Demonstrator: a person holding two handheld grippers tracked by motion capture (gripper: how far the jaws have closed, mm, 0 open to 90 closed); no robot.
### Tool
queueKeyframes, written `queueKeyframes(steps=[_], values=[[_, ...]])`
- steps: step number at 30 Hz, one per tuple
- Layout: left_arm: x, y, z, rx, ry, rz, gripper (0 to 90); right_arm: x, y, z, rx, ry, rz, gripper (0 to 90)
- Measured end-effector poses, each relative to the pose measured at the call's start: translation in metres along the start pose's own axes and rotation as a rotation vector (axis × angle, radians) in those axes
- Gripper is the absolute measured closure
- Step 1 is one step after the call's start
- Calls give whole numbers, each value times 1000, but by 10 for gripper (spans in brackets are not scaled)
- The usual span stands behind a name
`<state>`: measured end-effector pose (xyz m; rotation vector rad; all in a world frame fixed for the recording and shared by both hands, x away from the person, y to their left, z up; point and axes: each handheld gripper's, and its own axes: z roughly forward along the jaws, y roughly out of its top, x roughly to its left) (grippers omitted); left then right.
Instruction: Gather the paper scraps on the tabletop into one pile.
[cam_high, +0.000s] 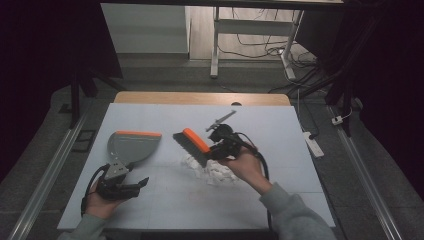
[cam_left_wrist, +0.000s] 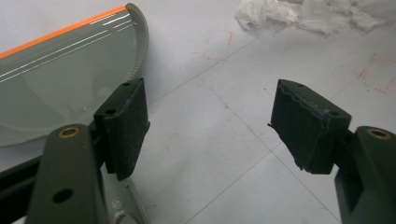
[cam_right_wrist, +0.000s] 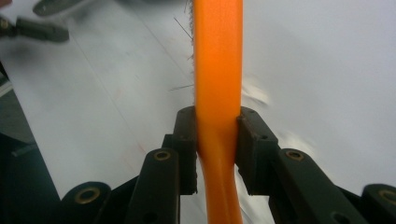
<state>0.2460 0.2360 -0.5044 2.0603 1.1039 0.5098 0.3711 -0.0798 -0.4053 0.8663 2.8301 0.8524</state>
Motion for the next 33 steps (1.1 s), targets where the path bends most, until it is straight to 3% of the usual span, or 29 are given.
queueKeyframes(steps=[5, 8, 12, 15, 19, 24, 28, 33], values=[[2, -1, -1, -4, 0, -5, 286, 5, 27, 47, 41, 63, 55, 710], [1, -1, 0, 0, -1, -1, 286, 1, 33, 71, 63, 125, 119, 710], [1, -1, 0, -2, -2, -2, 286, -15, 29, 87, 91, 93, 169, 710], [2, -1, 1, -1, -3, -3, 286, -33, 18, 82, 108, 100, 244, 709], [1, -1, 2, 2, -6, 0, 286, -47, -3, 63, 119, 84, 293, 709], [-2, 0, 3, 7, -8, 8, 286, -53, -17, 36, 82, 39, 285, 710], [-2, 1, 4, 11, -10, 12, 286, -50, -12, 18, -4, 82, 261, 710], [-1, 0, 3, 9, -9, 11, 286, -45, -3, 4, -73, 69, 219, 709]])
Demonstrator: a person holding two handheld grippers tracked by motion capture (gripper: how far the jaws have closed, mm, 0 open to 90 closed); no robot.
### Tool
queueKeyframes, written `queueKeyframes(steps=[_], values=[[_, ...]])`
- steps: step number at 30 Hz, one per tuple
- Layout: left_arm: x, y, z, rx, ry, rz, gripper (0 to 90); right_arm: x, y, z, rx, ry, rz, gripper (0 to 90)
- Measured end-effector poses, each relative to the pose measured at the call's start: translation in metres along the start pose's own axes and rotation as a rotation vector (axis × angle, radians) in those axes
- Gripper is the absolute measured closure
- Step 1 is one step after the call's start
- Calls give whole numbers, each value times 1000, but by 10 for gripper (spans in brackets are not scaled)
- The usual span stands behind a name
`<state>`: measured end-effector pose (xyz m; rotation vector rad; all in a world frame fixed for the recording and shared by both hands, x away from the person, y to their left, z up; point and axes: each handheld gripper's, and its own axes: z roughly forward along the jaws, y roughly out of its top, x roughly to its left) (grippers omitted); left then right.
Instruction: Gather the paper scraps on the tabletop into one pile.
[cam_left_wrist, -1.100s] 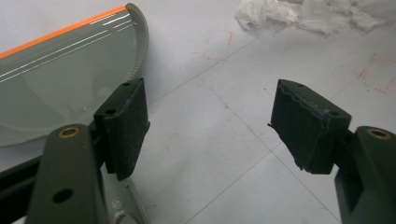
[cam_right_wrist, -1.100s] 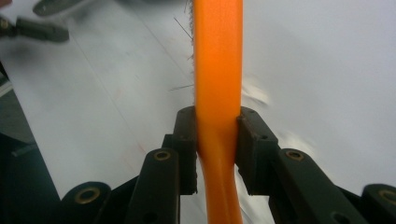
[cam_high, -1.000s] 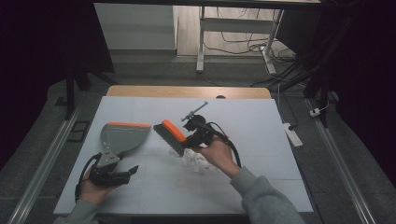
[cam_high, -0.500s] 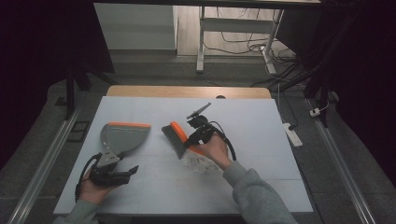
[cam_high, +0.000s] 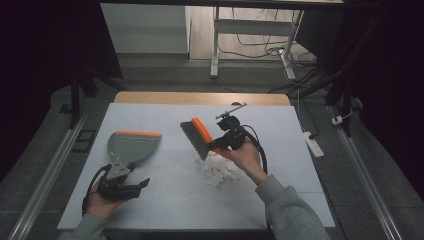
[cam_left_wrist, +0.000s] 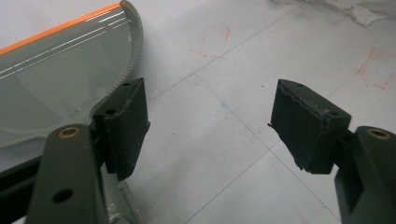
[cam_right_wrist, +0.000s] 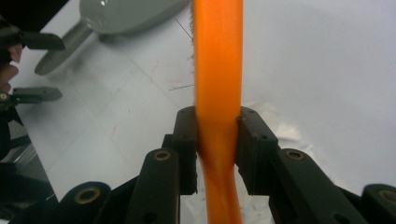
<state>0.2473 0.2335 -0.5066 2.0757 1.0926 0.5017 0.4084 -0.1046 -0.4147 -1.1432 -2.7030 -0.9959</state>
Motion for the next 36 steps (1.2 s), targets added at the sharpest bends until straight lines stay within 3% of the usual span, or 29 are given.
queueKeyframes(steps=[9, 13, 19, 36], values=[[0, 0, 0, 2, -1, 0, 287, -6, -7, -27, -80, 1, -10, 709], [0, 0, 0, 1, 1, 1, 286, -13, -17, -38, -75, -28, -19, 709], [0, 1, 2, 3, -1, 2, 286, -25, -41, -48, -62, -58, -43, 709], [-1, 5, 6, 2, -8, 0, 286, -56, -123, -83, -146, -169, -47, 710]])
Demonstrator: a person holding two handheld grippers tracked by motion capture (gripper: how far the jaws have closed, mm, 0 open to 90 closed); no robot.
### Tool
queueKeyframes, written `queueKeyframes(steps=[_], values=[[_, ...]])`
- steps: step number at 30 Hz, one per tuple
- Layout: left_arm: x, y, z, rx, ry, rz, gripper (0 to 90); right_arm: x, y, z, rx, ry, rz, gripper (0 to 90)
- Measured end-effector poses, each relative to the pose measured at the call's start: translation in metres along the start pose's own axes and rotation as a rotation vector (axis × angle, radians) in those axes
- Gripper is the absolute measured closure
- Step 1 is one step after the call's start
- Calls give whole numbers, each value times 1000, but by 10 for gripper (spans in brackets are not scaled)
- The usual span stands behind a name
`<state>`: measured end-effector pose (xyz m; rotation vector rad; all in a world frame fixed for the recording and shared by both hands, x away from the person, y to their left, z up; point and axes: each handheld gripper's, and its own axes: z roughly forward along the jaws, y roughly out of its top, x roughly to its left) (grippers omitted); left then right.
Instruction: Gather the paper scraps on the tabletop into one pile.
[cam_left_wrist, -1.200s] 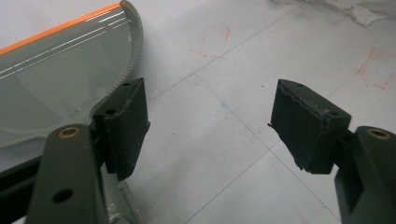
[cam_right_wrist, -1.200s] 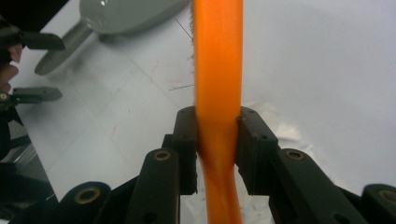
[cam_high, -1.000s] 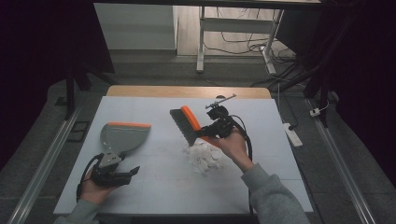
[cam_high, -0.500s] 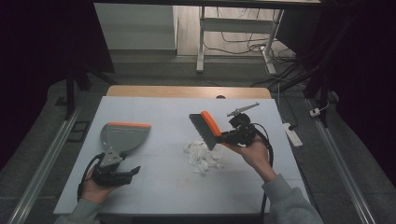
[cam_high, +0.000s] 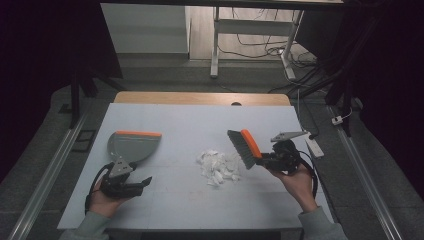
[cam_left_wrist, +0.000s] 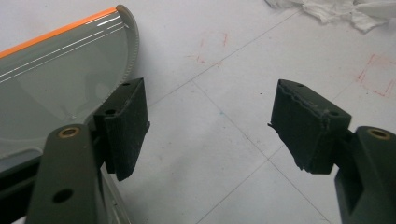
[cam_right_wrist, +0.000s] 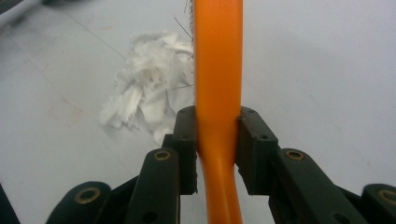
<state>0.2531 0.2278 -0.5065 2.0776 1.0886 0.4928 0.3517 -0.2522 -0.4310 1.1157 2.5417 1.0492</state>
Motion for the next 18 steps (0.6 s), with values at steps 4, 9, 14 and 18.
queueKeyframes(steps=[4, 9, 14, 18], values=[[0, 1, 1, -1, 1, 0, 285, -5, -18, -7, -11, -25, -3, 710], [-2, 3, 3, -2, -1, 4, 285, -7, -40, -16, -33, -55, -29, 709], [-4, 4, 5, 2, -5, 8, 284, -9, -58, -23, -59, -72, -24, 709], [-4, 4, 6, 1, -5, 8, 283, -15, -70, -26, -70, -76, -7, 709]])
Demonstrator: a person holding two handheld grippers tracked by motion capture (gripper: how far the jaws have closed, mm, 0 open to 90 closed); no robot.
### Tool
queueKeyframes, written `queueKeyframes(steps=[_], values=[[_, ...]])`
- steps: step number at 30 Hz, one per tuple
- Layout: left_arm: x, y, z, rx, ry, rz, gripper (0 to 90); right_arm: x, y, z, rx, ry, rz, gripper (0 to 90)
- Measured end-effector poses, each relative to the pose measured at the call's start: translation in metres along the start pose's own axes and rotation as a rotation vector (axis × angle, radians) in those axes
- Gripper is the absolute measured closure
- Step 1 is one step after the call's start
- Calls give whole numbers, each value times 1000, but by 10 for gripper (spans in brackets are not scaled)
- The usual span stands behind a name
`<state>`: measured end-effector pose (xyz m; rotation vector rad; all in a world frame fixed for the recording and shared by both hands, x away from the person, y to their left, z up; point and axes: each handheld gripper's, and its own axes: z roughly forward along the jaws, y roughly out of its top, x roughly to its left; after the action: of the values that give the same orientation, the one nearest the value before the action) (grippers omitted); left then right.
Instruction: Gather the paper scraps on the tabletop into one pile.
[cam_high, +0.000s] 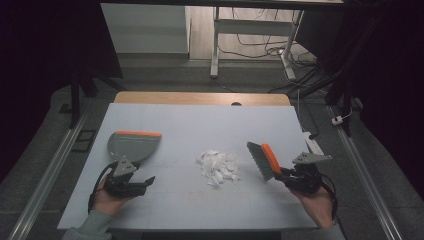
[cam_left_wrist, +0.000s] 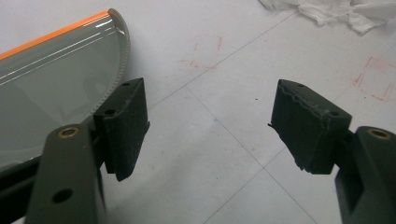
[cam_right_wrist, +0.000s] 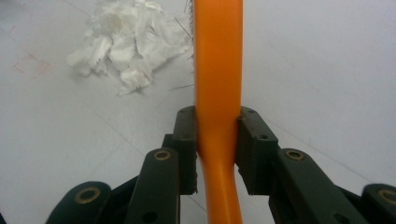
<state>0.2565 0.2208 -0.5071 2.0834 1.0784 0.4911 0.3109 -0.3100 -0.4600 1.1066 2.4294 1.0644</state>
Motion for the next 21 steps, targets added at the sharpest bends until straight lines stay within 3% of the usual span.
queueKeyframes(steps=[5, 21], values=[[0, 0, -1, -7, 6, -1, 284, -5, -7, 0, 10, -5, 5, 709], [1, -1, -1, -8, 7, -9, 284, -5, -5, -5, -30, -18, -21, 710]])
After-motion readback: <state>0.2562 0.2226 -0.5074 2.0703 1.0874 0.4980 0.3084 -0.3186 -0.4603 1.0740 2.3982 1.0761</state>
